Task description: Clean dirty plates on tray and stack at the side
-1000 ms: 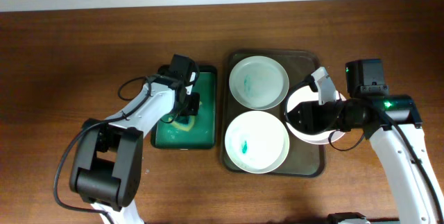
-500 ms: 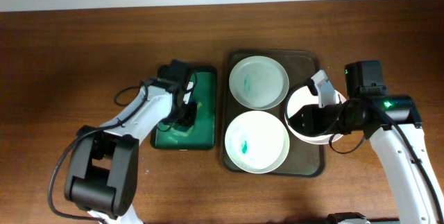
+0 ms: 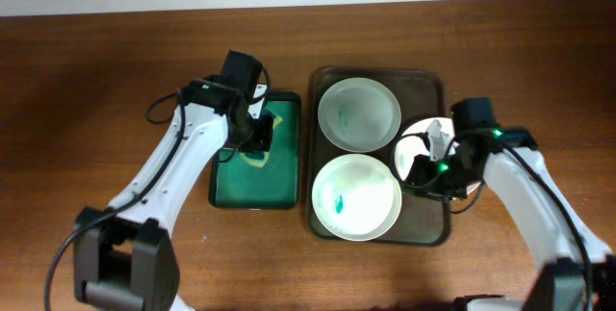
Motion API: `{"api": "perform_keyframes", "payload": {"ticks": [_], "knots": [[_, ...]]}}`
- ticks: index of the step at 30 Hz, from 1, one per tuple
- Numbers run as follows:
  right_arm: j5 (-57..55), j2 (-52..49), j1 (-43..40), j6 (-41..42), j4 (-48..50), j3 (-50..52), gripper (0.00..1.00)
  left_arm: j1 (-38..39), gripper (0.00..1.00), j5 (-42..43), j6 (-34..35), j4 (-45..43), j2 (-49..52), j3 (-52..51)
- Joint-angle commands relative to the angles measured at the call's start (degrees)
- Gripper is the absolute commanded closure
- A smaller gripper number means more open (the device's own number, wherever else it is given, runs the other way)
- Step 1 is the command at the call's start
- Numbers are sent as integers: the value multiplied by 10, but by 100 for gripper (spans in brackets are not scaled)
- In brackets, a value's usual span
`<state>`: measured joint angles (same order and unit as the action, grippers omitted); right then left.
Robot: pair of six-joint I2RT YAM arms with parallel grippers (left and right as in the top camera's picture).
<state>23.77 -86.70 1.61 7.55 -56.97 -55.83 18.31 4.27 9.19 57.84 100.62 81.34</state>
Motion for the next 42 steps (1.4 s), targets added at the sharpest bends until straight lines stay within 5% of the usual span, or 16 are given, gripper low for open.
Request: {"api": "perform_keyframes", "payload": {"ticks": [1,5,9,18,26,31,36,40,42], "knots": [[-83,-73,42,16,9,5,75,0,100,26,6,5,-33,14],[-120,-130,68,52,55,5,76,0,100,30,6,18,-33,14],[-120,-132,78,80,119,20,92,0,100,102,6,7,-33,14],[-115,-132,78,158,144,26,96,91,100,127,172,-49,-11,11],[-103,-132,78,170,144,26,96,220,100,127,288,-85,154,11],[-99,-132,78,170,144,26,96,228,100,78,285,-88,234,12],[-99,-132,78,175,144,26,96,220,100,-188,285,10,228,50],[-99,-132,78,175,144,26,96,221,100,-148,276,-7,228,50],[-99,-132,78,175,144,26,96,221,100,-41,222,-47,228,50]]}}
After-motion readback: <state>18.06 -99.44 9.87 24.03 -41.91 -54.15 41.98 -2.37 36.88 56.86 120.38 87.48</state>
